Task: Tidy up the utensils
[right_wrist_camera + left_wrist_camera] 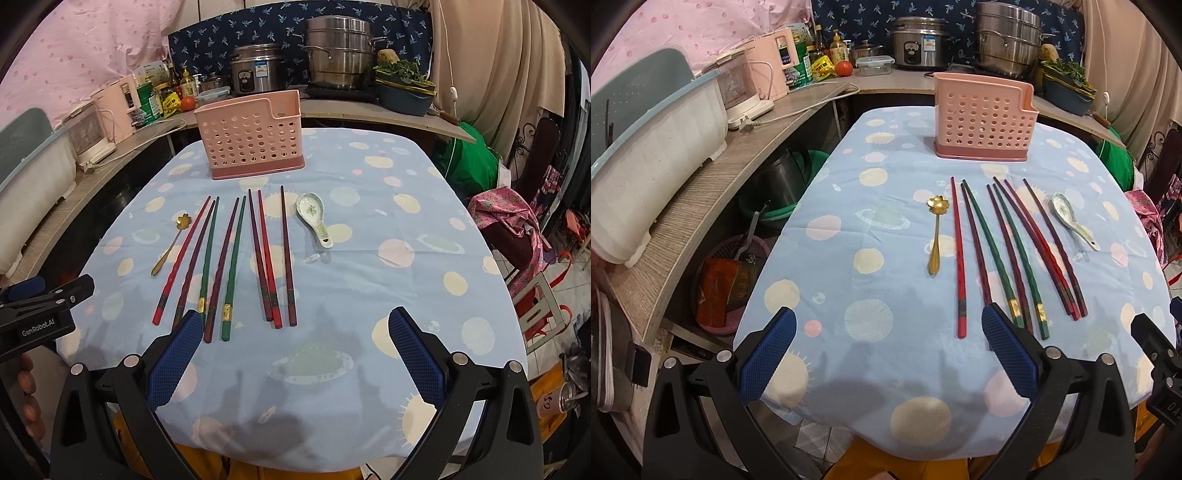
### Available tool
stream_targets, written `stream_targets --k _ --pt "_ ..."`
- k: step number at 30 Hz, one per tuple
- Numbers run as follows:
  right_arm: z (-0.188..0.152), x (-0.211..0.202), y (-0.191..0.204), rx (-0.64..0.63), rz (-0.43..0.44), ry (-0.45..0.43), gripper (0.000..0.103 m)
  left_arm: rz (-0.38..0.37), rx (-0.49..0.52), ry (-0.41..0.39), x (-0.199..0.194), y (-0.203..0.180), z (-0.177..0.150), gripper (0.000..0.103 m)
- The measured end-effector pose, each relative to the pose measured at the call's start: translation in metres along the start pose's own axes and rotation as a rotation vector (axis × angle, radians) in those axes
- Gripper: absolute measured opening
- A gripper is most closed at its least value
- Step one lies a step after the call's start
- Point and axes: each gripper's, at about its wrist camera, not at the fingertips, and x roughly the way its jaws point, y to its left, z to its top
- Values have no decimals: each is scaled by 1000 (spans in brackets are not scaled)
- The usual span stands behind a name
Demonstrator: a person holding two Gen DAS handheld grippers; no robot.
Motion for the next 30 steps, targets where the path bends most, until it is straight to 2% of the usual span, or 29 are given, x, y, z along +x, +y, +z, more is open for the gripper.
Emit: stream_targets --k 4,13,22,26,30 --pt "13 23 -13 23 -2 12 96 -10 -25 24 19 3 10 96" --pt "49 76 -36 71 5 30 85 -13 -15 48 59 -5 34 93" --pt "71 127 -40 95 59 81 58 -34 -13 97 96 -12 46 87" --pt "72 142 -42 119 95 108 40 -65 -30 136 110 -10 45 74" --pt "71 155 -46 145 115 135 28 -95 -50 167 122 -8 44 68"
